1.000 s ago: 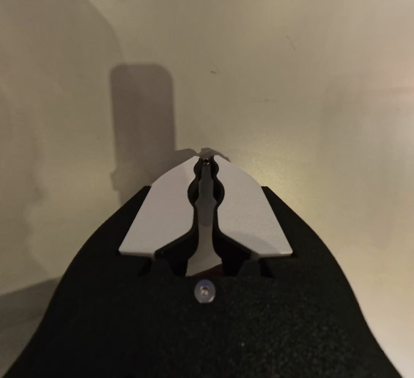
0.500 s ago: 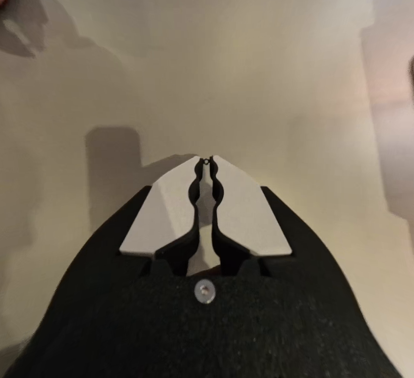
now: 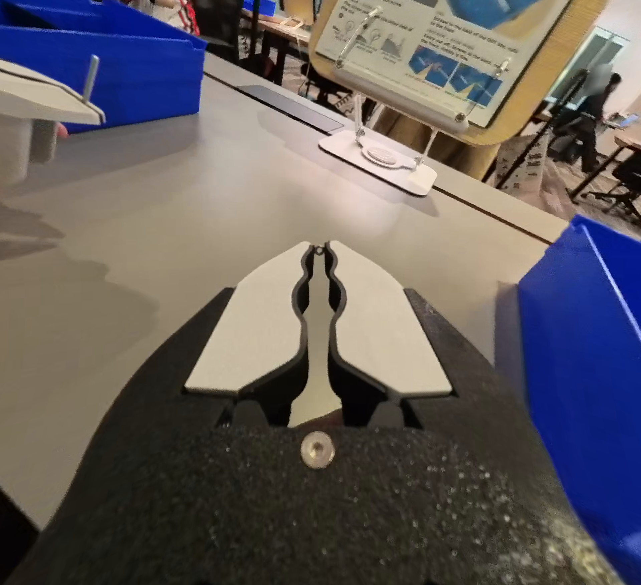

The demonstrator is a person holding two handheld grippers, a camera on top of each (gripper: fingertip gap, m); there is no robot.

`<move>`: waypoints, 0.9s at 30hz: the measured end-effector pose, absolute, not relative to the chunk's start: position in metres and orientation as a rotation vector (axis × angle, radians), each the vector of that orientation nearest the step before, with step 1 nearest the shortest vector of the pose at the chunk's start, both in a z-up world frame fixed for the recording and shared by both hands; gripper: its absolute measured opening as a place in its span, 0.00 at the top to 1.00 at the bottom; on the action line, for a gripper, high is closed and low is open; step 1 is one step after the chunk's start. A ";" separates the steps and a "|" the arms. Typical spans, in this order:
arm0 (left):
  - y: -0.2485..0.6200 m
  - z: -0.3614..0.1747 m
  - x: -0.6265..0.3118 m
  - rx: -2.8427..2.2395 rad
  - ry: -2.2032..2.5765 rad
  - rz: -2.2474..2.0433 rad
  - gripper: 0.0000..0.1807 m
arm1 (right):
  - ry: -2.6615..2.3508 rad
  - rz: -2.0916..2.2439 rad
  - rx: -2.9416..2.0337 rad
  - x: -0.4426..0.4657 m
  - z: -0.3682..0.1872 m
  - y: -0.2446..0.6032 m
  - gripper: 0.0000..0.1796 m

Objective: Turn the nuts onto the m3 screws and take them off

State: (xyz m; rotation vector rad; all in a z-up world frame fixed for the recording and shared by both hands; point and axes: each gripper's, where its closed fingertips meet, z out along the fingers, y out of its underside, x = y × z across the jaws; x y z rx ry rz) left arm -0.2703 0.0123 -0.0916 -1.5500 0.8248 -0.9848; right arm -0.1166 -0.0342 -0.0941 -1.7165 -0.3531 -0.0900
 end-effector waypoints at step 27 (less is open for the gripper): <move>-0.032 -0.077 -0.191 -1.279 1.641 -0.810 0.98 | -1.133 0.503 -1.584 -0.182 -0.046 -0.048 0.97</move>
